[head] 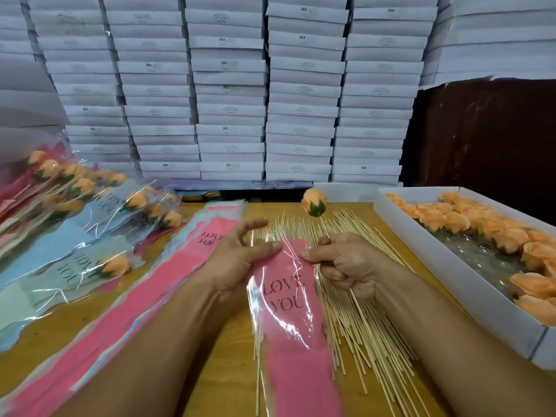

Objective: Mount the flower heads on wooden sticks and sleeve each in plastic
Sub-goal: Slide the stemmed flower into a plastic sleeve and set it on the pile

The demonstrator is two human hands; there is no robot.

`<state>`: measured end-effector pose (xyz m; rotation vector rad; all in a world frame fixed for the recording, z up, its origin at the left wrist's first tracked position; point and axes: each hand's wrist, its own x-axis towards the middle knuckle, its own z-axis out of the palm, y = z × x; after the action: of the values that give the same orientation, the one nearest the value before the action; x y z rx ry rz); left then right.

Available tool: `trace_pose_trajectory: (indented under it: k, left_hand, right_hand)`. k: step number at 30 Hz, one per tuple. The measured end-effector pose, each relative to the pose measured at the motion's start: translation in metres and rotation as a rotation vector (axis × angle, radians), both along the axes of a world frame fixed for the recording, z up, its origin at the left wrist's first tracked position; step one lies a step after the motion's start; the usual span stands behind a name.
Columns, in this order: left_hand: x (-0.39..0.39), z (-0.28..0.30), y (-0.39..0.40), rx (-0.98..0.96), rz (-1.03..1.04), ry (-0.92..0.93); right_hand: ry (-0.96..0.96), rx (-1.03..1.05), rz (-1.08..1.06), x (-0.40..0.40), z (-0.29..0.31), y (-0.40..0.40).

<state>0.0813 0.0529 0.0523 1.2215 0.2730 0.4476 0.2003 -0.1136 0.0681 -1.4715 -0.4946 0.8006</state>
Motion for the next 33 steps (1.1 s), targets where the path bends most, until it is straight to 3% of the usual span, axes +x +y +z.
trace_pose_trajectory:
  k: [5,11,19,24,33]
  left_hand:
    - [-0.008,-0.003,0.007,0.529,0.095,-0.048]
    - [-0.007,0.000,0.012,0.777,0.155,-0.118]
    - [-0.004,0.000,0.016,0.350,0.023,-0.122]
    - [-0.007,-0.006,0.011,0.056,-0.184,-0.138]
    - [-0.011,-0.006,0.013,0.118,-0.493,-0.035]
  right_hand:
    - [-0.014,-0.017,-0.038,0.003,-0.004,0.001]
    - [-0.051,-0.062,-0.072,0.004,-0.009,0.004]
    - [-0.038,-0.089,0.105,-0.001,-0.003,0.000]
    - [0.138,0.006,-0.045,0.014,-0.002,0.000]
    - [0.046,-0.043,-0.233,0.056,0.048,0.038]
